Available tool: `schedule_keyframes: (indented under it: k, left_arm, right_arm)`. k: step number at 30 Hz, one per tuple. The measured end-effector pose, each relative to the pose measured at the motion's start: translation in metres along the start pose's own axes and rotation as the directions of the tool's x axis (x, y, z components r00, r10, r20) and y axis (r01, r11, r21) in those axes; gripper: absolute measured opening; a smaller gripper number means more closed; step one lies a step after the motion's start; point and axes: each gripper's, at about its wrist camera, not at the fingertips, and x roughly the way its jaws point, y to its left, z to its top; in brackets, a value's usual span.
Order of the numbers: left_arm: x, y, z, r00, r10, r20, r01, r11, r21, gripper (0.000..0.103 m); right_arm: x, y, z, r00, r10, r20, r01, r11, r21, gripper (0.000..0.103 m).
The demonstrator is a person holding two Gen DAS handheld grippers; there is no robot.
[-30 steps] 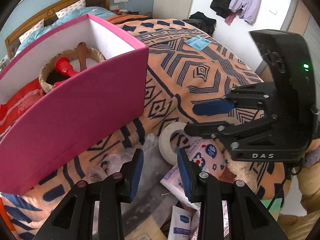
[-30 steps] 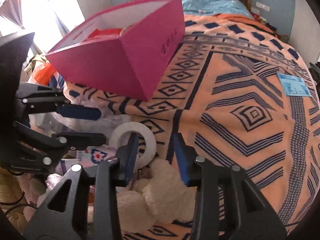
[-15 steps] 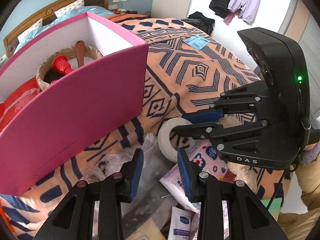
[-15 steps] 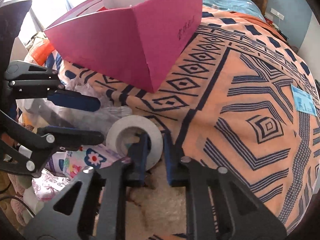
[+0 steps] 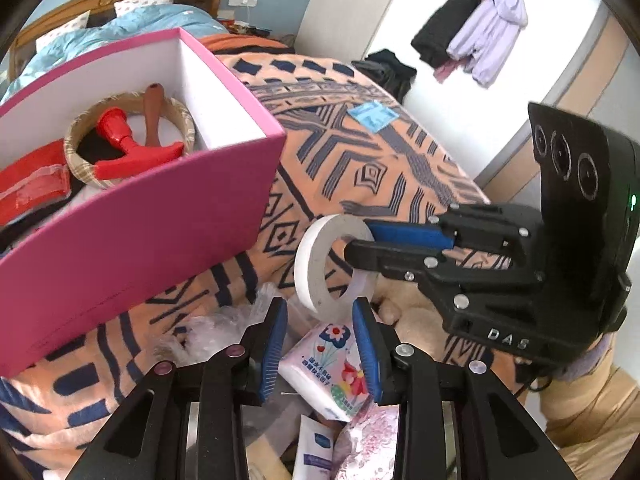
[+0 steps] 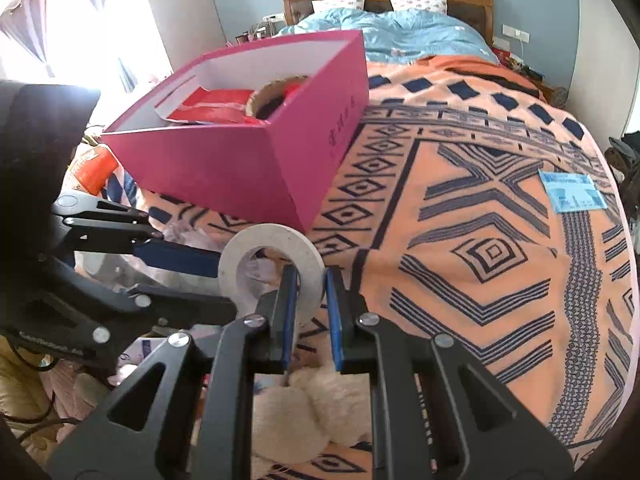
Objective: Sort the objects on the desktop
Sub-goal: 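Close the right gripper on the rim of the white tape roll, then lift the tape roll with the right gripper and carry it over the box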
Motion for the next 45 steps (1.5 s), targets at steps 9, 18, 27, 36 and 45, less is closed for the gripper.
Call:
schedule_keyframes:
  k: [9, 18, 27, 36, 45]
  left_arm:
    - [-0.033, 0.015, 0.005, 0.996, 0.003, 0.089, 0.002, 0.999, -0.054, 0.029]
    - [-0.056, 0.02, 0.017, 0.987, 0.052, 0.153, -0.043, 0.997, -0.064, 0.029]
    - [-0.068, 0.032, 0.029, 0.978, 0.102, 0.18, -0.088, 0.993, -0.083, 0.029]
    - [-0.072, 0.05, 0.039, 0.971, 0.132, 0.199, -0.11, 0.987, -0.119, 0.029]
    - [-0.071, 0.066, 0.055, 0.967, 0.162, 0.197, -0.135, 0.981, -0.14, 0.029]
  right_arm:
    - [-0.012, 0.017, 0.018, 0.997, 0.038, 0.066, -0.037, 0.999, -0.012, 0.016]
    - [-0.019, 0.032, 0.043, 0.991, 0.075, 0.11, -0.07, 0.997, -0.044, 0.017]
    - [-0.013, 0.043, 0.072, 0.987, 0.109, 0.122, -0.099, 0.992, -0.079, 0.017]
    - [-0.003, 0.05, 0.093, 0.987, 0.108, 0.117, -0.096, 0.99, -0.107, 0.017]
    - [0.012, 0.045, 0.115, 0.988, 0.116, 0.102, -0.108, 0.991, -0.085, 0.017]
